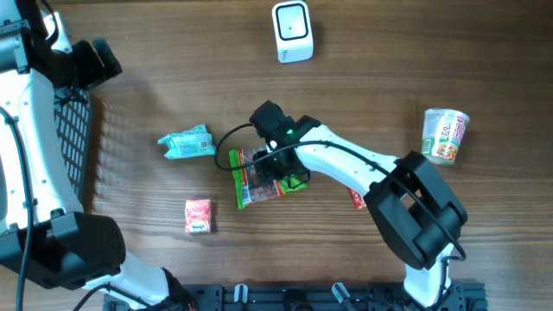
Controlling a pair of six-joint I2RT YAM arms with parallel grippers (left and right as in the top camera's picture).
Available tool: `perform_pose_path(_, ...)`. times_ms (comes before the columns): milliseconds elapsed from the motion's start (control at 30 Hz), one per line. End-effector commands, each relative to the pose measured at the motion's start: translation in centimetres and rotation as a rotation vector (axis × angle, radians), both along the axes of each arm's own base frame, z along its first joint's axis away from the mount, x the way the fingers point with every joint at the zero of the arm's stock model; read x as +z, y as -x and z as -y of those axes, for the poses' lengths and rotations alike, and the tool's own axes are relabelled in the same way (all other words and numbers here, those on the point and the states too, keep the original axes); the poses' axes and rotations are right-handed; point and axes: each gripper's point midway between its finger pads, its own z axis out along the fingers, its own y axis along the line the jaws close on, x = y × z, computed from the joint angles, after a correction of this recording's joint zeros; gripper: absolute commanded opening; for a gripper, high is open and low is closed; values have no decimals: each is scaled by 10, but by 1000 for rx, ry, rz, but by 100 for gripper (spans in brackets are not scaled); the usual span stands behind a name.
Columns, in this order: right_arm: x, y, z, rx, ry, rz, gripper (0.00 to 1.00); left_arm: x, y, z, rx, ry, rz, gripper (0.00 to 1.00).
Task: Scan the item barcode
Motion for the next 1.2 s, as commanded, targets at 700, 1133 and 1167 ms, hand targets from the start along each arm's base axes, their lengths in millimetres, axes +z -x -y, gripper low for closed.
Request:
perform_pose_path(700,254,-86,68,323,104,718,4,-1,0,0,-5,9,0,100)
perform_pose_path(1133,269,-251,32,710,653,1092,4,-1,0,0,-5,9,0,100)
perform_pose_path(1167,266,-265,29,722,714,1127,4,-1,0,0,-5,9,0,100)
